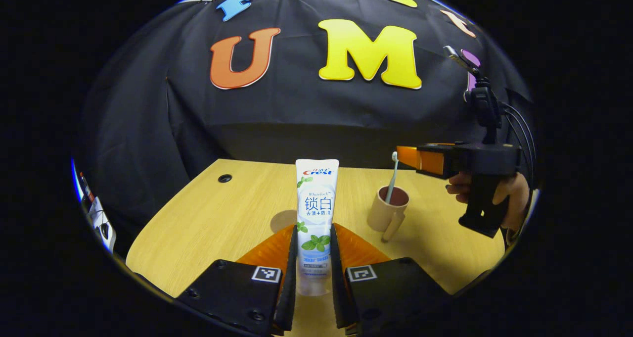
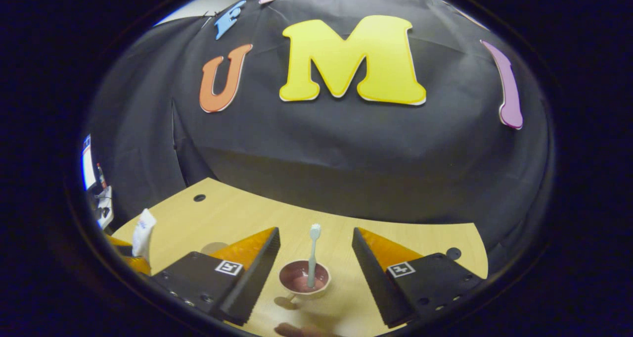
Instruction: Put the toothbrush and toothpaste on the desktop into the cup, then pick up the cup and place it on the coaster on the desktop.
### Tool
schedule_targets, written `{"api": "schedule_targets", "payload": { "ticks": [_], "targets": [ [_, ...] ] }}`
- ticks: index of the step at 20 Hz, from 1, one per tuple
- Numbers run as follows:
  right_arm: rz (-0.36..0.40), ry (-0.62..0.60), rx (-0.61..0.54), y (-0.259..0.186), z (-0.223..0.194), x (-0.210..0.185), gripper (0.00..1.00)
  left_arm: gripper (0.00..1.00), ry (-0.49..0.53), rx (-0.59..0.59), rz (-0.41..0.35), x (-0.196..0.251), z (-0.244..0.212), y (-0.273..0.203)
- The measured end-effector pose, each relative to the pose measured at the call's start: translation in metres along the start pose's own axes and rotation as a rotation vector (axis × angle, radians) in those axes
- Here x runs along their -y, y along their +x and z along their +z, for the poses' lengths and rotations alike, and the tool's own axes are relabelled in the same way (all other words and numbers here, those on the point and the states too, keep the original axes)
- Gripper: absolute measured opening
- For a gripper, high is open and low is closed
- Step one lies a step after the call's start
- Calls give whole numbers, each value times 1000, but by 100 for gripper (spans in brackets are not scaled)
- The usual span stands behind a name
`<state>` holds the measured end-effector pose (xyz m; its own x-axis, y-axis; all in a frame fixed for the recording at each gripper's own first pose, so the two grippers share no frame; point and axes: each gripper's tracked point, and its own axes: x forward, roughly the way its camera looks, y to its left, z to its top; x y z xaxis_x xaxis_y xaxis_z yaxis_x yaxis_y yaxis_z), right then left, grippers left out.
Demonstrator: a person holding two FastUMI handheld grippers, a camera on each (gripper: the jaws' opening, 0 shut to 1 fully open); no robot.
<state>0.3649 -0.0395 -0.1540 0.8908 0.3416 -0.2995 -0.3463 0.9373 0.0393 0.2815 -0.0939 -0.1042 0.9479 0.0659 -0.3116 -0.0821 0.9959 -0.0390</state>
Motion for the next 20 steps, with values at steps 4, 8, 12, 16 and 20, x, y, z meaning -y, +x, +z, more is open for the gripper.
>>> {"api": "schedule_targets", "payload": {
  "ticks": [4, 8, 12, 16, 20],
  "targets": [
    [-86, 1, 60, -31, -27, 50, 96, 34, -15, 161, -148, 62, 45, 54],
    [-161, 32, 42, -52, -78, 87, 96, 34, -68, 322, -252, 96, 96, 72],
    [-152, 113, 26, -59, -108, 96, 96, 34, -98, 379, -332, 119, 101, 108],
    [-104, 170, -14, -60, -126, 88, 96, 35, -112, 363, -355, 123, 78, 129],
    [-30, 248, -55, -67, -135, 74, 96, 39, -64, 348, -352, 139, 59, 137]
  ]
}}
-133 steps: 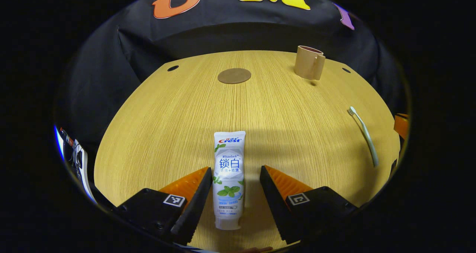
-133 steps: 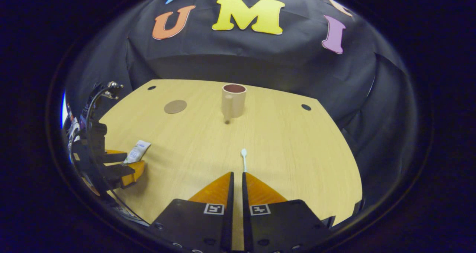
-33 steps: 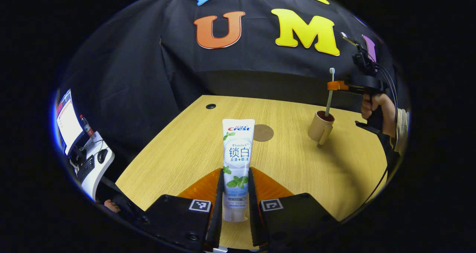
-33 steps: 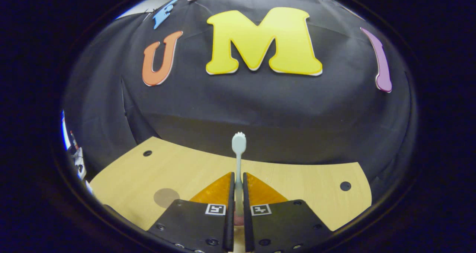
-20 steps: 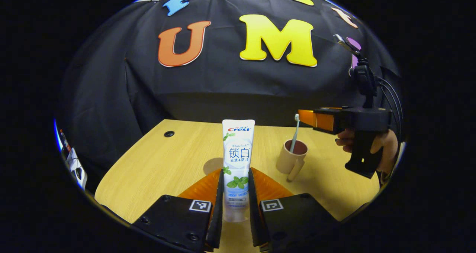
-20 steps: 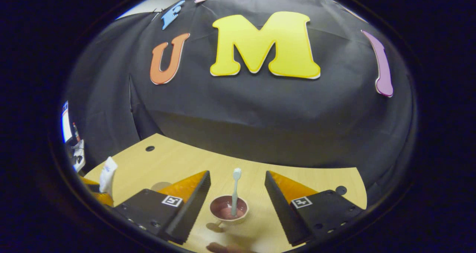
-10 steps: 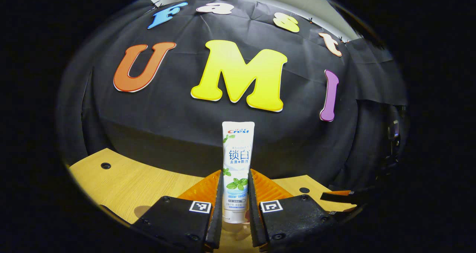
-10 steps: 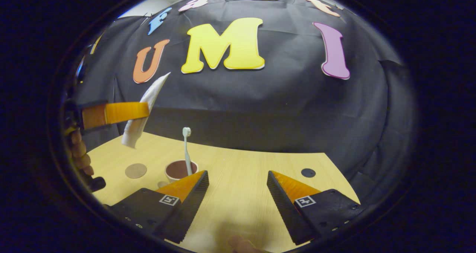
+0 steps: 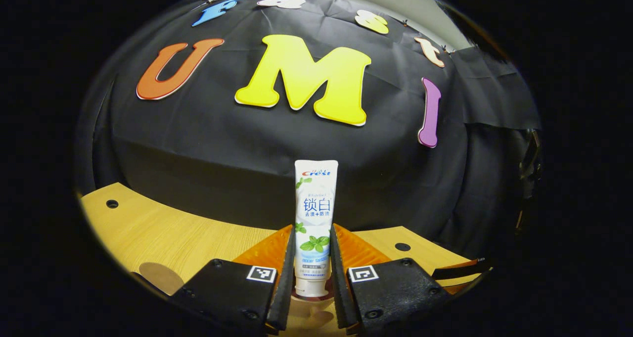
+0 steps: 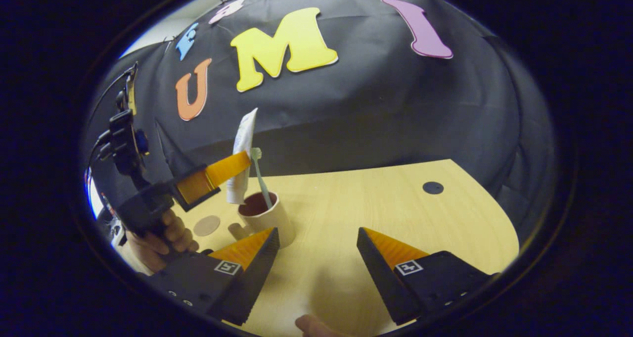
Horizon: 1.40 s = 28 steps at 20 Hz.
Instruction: Put the toothbrush and toothpaste on the desktop into the cup, then pick up the cup and place it on the coaster on the desktop.
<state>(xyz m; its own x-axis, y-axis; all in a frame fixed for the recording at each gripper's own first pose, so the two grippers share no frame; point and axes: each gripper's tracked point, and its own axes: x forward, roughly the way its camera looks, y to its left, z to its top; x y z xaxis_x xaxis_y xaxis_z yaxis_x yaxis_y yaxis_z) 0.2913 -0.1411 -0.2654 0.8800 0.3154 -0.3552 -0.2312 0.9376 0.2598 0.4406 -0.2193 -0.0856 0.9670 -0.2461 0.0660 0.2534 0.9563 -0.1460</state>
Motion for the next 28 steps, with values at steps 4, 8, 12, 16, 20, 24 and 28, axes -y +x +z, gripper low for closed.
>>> {"api": "schedule_targets", "payload": {
  "ticks": [4, 8, 12, 16, 20, 24, 28],
  "targets": [
    [-16, -11, -14, -4, -9, 8, 96, 46, 38, -34, 15, -1, -11, 0],
    [-32, 16, -37, -11, -15, 13, 96, 49, 50, -8, 16, 4, 4, -5],
    [-57, -6, -31, -29, 3, 0, 94, 76, 36, -63, 57, -1, 23, -52],
    [-69, 11, -76, -50, 16, -20, 96, 83, 95, -83, 75, -12, 63, -96],
    [-3, 55, -226, -41, 16, -60, 96, 96, 130, -60, 124, -38, 120, -140],
    [-11, -27, -332, -3, 16, -86, 96, 96, 153, -36, 174, -59, 175, -193],
    [-31, -50, -493, 40, -8, -111, 96, 96, 158, -18, 219, -83, 199, -250]
  ]
}}
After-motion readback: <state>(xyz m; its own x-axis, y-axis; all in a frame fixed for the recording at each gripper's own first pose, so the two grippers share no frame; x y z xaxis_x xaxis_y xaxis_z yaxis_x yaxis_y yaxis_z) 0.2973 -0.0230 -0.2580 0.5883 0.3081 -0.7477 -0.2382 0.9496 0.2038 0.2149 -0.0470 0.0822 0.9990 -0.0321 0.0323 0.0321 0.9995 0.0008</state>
